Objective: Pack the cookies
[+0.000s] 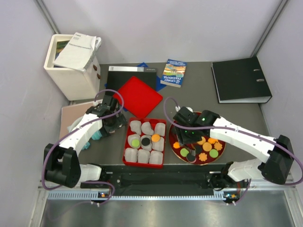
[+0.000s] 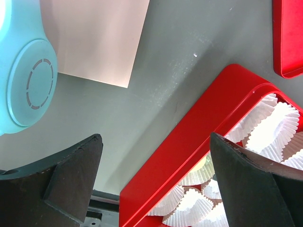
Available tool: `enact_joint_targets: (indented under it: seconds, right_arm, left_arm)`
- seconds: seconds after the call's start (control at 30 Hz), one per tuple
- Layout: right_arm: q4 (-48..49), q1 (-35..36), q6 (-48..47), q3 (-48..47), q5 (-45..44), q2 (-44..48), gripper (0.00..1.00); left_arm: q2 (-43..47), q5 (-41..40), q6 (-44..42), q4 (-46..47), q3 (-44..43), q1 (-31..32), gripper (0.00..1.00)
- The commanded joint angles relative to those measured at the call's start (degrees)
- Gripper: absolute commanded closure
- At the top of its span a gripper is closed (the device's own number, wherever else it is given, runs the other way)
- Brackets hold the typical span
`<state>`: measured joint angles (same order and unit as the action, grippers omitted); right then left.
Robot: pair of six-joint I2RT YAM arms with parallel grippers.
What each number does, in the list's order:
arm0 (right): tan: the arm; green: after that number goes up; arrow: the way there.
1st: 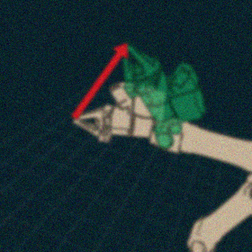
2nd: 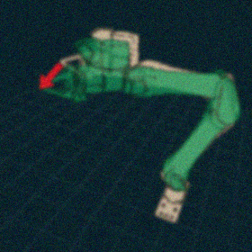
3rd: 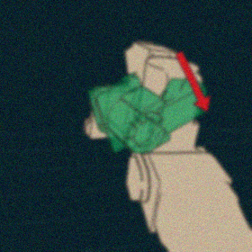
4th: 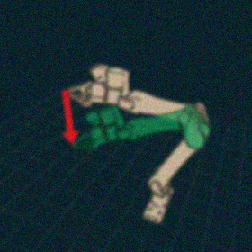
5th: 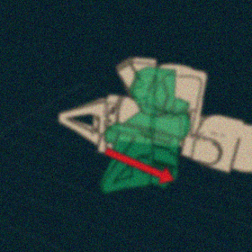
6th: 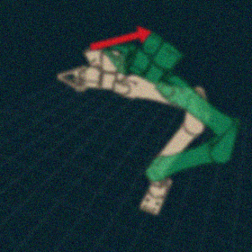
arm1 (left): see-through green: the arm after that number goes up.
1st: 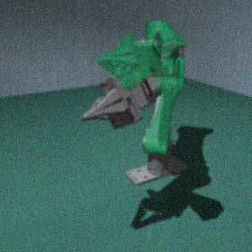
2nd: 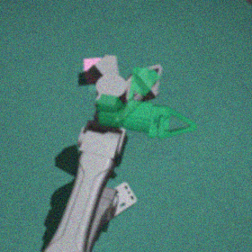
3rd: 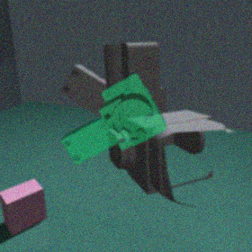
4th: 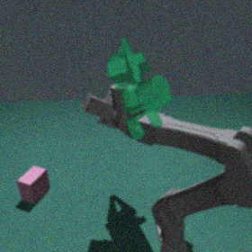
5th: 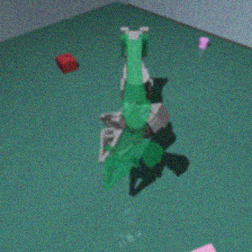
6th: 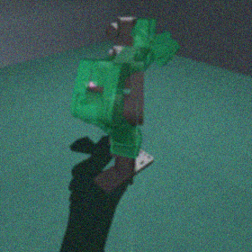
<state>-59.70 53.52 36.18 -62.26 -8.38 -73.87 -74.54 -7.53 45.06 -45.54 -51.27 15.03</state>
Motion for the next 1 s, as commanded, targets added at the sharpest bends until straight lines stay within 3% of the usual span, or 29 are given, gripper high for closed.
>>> enact_joint_targets:
  seconds: [0.0, 0.3, 0.57, 0.8, 0.97]
  right_arm:
    - [4.15, 0.54, -0.85, 0.03, -1.02, -2.24, 0.45]
    - [6.97, -1.22, -1.29, 0.65, 1.35, -3.92, 0.46]
    - [7.06, -1.49, -1.47, 0.91, 4.34, -2.69, 0.57]
    - [2.06, -1.57, -1.29, -1.19, 0.74, 0.29, 0.61]
    - [-4.98, -1.57, -2.17, -7.60, -3.39, 2.67, 0.61]
  left_arm:
    - [0.01, -0.99, -0.41, -0.43, -0.24, -0.26, 0.01]
    - [0.19, -1.26, -0.50, -0.69, -0.41, -0.35, 0.01]
    - [-0.34, -1.00, -0.41, -0.43, -0.76, -0.35, 0.01]
    - [-0.16, -1.52, -0.50, -0.69, -1.12, -0.35, 0.01]
    - [-0.34, -2.40, -0.59, -1.22, -2.35, -0.52, 0.01]
